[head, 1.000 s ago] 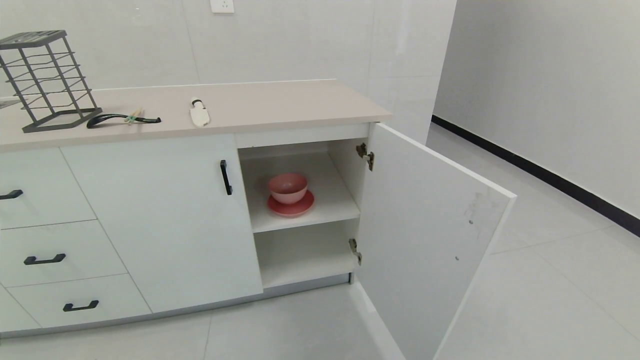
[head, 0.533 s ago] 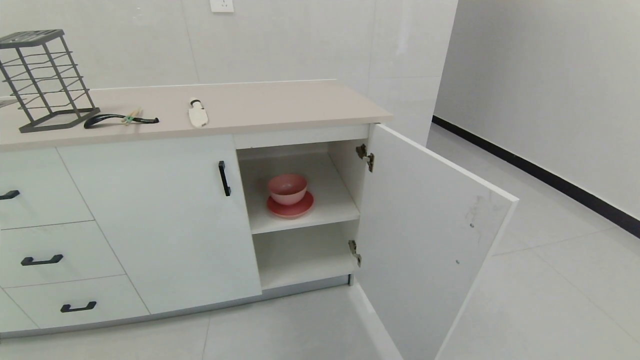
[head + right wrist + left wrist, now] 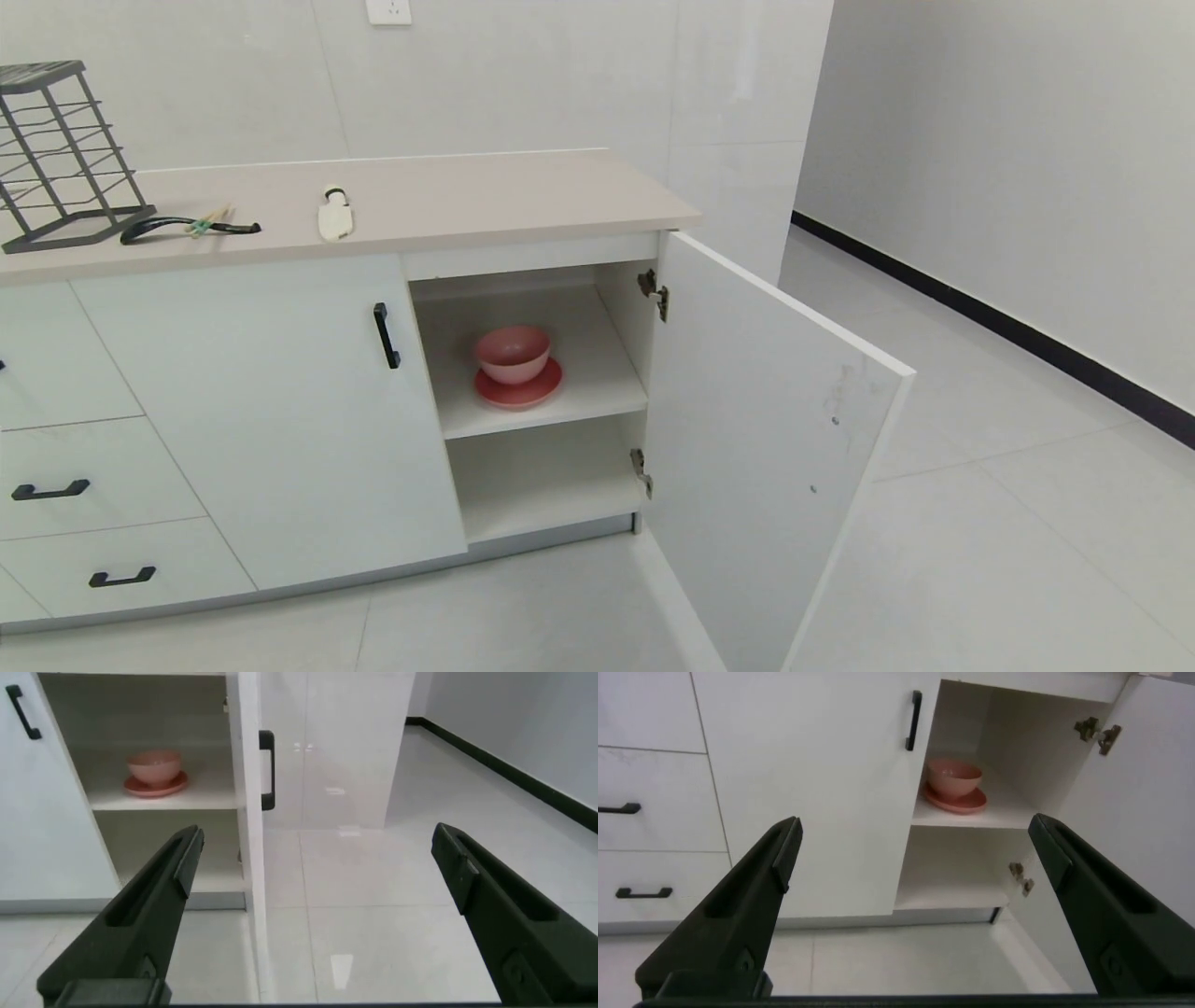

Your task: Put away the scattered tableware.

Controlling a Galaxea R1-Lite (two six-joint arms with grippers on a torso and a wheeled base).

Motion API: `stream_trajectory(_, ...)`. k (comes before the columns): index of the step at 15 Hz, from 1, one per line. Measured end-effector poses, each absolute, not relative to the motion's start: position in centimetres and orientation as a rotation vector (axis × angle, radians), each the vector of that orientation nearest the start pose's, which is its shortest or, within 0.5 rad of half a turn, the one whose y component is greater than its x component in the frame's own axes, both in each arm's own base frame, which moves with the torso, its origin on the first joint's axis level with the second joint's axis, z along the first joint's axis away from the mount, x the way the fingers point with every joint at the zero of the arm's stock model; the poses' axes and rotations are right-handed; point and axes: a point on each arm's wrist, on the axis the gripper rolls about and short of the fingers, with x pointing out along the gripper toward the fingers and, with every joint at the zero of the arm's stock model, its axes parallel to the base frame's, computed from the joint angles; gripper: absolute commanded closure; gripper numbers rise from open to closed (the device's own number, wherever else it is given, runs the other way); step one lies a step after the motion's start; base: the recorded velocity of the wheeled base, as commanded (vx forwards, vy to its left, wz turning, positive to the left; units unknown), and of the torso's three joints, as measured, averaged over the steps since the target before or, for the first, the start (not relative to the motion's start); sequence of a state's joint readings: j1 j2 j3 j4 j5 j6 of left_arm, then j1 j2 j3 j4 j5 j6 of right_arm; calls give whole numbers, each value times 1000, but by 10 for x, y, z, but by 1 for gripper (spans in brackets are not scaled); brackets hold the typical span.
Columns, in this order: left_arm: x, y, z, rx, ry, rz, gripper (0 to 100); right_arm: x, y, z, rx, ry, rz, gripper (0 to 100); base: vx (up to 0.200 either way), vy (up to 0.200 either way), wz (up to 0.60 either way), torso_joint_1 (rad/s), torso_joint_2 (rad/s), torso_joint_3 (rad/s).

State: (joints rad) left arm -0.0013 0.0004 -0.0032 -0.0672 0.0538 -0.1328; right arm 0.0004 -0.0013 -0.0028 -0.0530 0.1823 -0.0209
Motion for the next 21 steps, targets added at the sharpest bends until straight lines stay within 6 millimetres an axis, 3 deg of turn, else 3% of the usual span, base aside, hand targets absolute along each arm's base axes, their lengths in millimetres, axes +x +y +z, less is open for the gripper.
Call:
stream_trajectory(2,-23,1,83,-132,-74,51,0,-26,4,96,-14,-86,195,0,0,0,0,0,0,0)
stream_trajectory(5,-23,1,83,-133,-74,53,0,-29,4,157,-42,-151,267,0,0,0,0,0,0,0)
stream_trajectory(6,-23,1,83,-135,-74,54,0,-21,5,166,-49,-114,293,0,0,0,0,0,0,0)
stream_trajectory(12,-23,1,83,-161,-75,53,0,54,11,173,-54,174,388,0,0,0,0,0,0,0)
stream_trajectory(17,-23,1,83,-168,-74,52,0,102,16,168,-49,271,393,0,0,-200,0,6,3,0)
stream_trajectory(18,-23,1,83,-169,-75,52,0,106,16,164,-47,296,395,100,0,-200,0,-2,2,7)
stream_trajectory(21,-23,1,83,-175,-76,52,0,110,17,159,-44,335,400,100,0,0,0,0,0,0)
